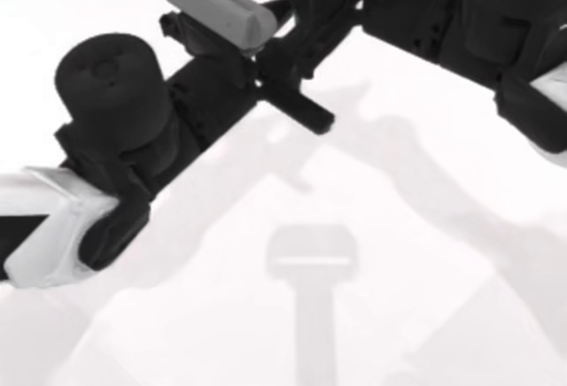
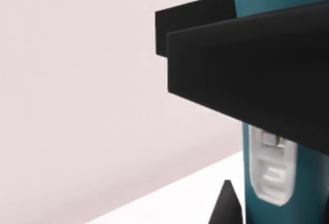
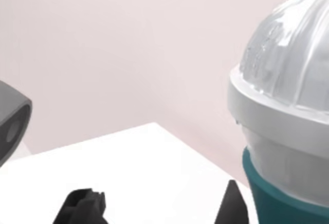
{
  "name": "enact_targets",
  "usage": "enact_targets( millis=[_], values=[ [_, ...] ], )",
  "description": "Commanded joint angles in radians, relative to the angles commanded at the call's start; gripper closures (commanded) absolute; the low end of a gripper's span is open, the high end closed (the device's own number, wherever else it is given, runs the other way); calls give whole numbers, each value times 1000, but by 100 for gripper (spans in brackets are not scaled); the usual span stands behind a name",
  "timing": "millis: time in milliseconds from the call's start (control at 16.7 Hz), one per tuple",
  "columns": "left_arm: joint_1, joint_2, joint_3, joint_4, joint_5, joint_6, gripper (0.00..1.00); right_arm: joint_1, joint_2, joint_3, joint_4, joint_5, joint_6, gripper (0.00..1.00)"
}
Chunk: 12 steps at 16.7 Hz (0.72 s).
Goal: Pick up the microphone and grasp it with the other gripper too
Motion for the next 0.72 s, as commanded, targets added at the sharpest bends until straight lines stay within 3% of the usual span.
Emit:
enact_targets(
  millis=[120, 180, 660, 720],
  values=[
    [0, 0, 0, 0, 0, 0, 100, 0, 0, 0, 0, 0, 0, 98],
    [0, 0, 0, 0, 0, 0, 100, 0, 0, 0, 0, 0, 0, 100],
    [0, 0, 0, 0, 0, 0, 100, 0, 0, 0, 0, 0, 0, 100],
    [0, 0, 0, 0, 0, 0, 92, 0, 0, 0, 0, 0, 0, 100]
  ],
)
